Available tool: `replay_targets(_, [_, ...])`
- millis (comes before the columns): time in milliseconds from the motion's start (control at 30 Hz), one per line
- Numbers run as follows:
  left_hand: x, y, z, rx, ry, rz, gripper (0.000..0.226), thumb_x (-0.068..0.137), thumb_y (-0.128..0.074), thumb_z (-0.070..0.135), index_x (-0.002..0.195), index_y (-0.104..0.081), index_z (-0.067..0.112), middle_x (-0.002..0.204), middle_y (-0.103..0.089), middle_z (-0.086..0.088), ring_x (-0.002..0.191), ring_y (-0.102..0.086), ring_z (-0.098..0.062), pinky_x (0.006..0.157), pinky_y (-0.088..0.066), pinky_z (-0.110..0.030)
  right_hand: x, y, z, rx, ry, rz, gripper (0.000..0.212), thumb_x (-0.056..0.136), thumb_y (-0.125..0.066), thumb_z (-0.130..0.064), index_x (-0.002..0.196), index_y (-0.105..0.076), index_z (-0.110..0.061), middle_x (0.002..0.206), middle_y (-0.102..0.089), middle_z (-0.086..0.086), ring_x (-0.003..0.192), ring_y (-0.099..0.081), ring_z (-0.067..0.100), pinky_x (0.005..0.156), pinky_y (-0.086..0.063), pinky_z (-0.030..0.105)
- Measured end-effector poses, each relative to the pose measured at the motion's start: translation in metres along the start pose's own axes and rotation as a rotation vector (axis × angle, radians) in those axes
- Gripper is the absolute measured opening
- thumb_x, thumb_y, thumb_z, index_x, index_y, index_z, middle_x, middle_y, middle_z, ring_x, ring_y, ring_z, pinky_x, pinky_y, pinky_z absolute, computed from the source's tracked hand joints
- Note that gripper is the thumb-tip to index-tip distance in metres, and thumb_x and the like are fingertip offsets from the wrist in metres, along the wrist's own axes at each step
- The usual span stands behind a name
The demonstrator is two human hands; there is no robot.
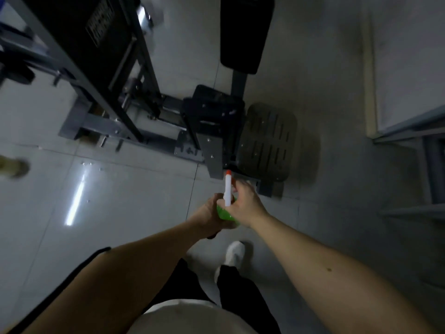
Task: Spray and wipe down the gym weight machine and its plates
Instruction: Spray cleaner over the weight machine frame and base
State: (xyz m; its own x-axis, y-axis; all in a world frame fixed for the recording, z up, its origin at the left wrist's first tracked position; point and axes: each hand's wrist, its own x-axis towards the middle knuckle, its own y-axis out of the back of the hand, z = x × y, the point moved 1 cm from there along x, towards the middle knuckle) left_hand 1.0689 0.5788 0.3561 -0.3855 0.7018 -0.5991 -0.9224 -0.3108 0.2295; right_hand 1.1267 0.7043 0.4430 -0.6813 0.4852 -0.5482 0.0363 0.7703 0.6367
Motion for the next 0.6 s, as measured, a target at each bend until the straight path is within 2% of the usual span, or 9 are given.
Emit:
replay_targets(133, [0.01, -0.004, 0.049, 0.066, -0.023, -0.071, 0.076, 0.072, -0.092, 0.021, 0.136, -0.052, 0.02, 0.121, -0.061, 0.005, 0.112, -0.058, -0.016, 0.098, -0.049, -0.031, -0.01, 0.049, 0.003, 0.031, 0.009, 0.024, 0.066, 0.085, -0.08, -0.035, 0.143, -0.051, -0.022, 0.128, -0.045, 0.001, 0.119, -0.056, 0.017, 0.1, -0.048, 0.03])
replay_targets(267, [0.03, -0.031, 0.102, 0.079, -0.009, -0.091, 0.063, 0.076, -0.089, 0.018, 0.131, -0.057, 0.022, 0.11, -0.061, 0.01, 0.106, -0.057, -0.01, 0.088, -0.043, -0.02, -0.005, 0.105, 0.029, 0.026, 0.042, 0.047, 0.061, 0.083, -0.081, -0.035, 0.137, -0.056, -0.022, 0.114, -0.051, -0.004, 0.102, -0.061, 0.012, 0.083, -0.048, 0.021])
replay_targets(333, [0.045, -0.05, 0.13, 0.119, -0.007, -0.016, 0.073, 0.072, -0.091, 0.033, 0.135, -0.055, 0.028, 0.116, -0.062, 0.012, 0.11, -0.059, -0.012, 0.093, -0.047, -0.026, 0.003, 0.137, 0.048, 0.017, 0.063, 0.042, 0.06, 0.082, -0.081, -0.039, 0.135, -0.058, -0.021, 0.11, -0.058, -0.005, 0.097, -0.063, 0.012, 0.079, -0.051, 0.024])
replay_targets(400, [0.06, -0.071, 0.162, 0.155, -0.016, 0.06, 0.081, 0.066, -0.091, 0.047, 0.137, -0.053, 0.035, 0.121, -0.063, 0.013, 0.113, -0.06, -0.013, 0.1, -0.049, -0.033, 0.012, 0.173, 0.069, -0.001, 0.103, 0.038, 0.059, 0.082, -0.081, -0.04, 0.132, -0.058, -0.021, 0.11, -0.06, -0.003, 0.099, -0.064, 0.015, 0.083, -0.056, 0.031])
replay_targets(533, [0.081, -0.119, 0.224, 0.036, -0.015, 0.223, 0.076, 0.064, -0.089, 0.052, 0.13, -0.054, 0.041, 0.122, -0.064, 0.017, 0.115, -0.061, -0.009, 0.103, -0.051, -0.036, 0.029, 0.246, 0.102, -0.028, 0.227, 0.001, 0.056, 0.084, -0.079, -0.036, 0.132, -0.056, -0.018, 0.113, -0.06, 0.0, 0.102, -0.064, 0.017, 0.09, -0.058, 0.038])
replay_targets(600, [0.09, -0.141, 0.25, -0.036, -0.037, 0.305, 0.073, 0.063, -0.086, 0.058, 0.126, -0.056, 0.039, 0.118, -0.066, 0.017, 0.111, -0.062, -0.007, 0.099, -0.054, -0.036, 0.036, 0.275, 0.112, -0.053, 0.297, -0.007, 0.052, 0.088, -0.077, -0.032, 0.133, -0.055, -0.019, 0.116, -0.053, -0.001, 0.106, -0.061, 0.019, 0.092, -0.054, 0.034])
